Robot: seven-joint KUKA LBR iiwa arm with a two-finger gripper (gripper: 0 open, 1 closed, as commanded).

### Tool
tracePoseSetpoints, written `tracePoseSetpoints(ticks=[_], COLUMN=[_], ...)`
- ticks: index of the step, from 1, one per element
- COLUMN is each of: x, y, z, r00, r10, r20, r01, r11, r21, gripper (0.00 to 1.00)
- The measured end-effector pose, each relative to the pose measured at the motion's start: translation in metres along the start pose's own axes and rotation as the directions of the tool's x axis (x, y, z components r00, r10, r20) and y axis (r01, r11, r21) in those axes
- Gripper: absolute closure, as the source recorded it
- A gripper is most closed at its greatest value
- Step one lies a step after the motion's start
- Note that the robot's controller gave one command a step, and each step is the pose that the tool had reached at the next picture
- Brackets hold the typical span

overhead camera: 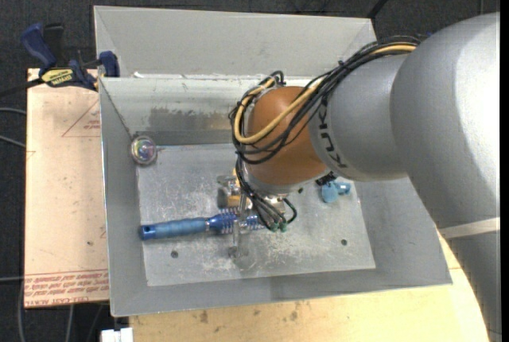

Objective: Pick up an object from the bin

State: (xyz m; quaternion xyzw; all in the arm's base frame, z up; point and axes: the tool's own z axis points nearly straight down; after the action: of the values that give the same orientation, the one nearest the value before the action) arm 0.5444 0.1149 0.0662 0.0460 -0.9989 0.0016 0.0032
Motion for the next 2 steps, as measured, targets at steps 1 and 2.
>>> tracePoseSetpoints(ticks=[1, 2], x=[0.014, 0.003], y=[0.005, 0.008], z=[-0.035, -0.039], r00=[0.998, 0.993], r10=[0.058, 0.121], r20=[0.007, 0.008], r01=[-0.058, -0.121], r11=[0.998, 0.993], r21=[-0.005, -0.006], gripper=[0.0, 0.0])
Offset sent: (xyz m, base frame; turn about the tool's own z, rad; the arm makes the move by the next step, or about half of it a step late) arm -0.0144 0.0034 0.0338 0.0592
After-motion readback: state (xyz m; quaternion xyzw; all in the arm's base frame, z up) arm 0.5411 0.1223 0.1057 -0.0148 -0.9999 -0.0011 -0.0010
